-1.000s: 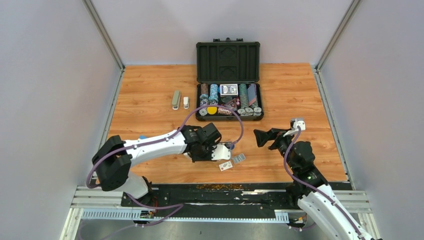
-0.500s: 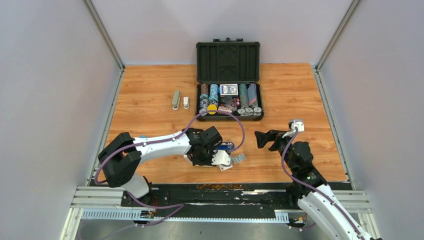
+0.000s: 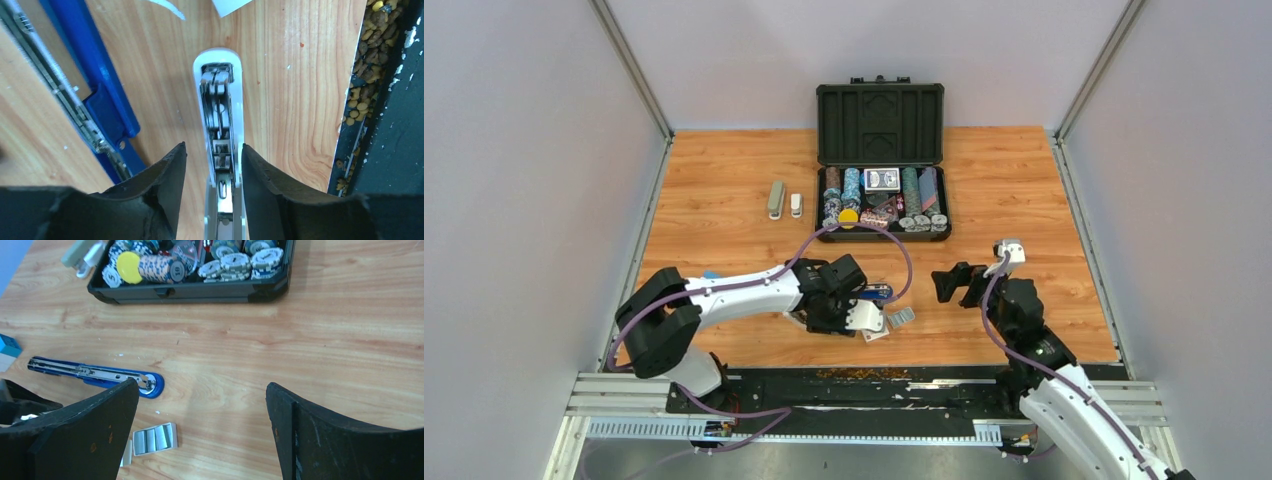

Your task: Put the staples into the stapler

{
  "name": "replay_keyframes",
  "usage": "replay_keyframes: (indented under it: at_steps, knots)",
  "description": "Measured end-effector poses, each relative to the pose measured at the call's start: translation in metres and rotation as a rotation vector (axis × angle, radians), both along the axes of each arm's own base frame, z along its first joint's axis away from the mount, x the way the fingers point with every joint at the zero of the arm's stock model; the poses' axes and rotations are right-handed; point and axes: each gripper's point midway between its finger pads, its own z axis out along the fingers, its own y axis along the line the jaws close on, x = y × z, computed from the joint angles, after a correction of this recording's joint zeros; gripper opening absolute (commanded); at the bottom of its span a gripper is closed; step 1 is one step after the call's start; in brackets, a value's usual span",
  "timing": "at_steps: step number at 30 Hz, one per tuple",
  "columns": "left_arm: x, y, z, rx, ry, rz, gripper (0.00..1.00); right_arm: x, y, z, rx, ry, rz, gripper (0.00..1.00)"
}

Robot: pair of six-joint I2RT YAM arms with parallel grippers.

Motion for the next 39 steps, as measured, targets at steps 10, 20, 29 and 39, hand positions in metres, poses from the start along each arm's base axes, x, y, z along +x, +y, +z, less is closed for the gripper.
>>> replay_keyframes:
  at_steps: [10,20,29,39]
  knots:
    - [0.016,-0.018,0.067,-0.236,-0.171,0.038,0.74,-0.004,0.005,-0.011,-0.02,0.252,-0.019,1.0]
    - [0.026,-0.006,0.182,-0.66,-0.381,0.313,1.0,-0.021,0.036,-0.019,0.012,0.39,0.16,1.0]
    - [0.038,0.057,0.226,-0.884,-0.474,0.846,1.0,-0.028,0.052,-0.027,-0.08,0.48,0.297,0.88]
    - [0.04,0.089,0.221,-0.868,-0.533,1.014,1.0,-0.04,0.079,-0.039,-0.327,0.573,0.44,0.64]
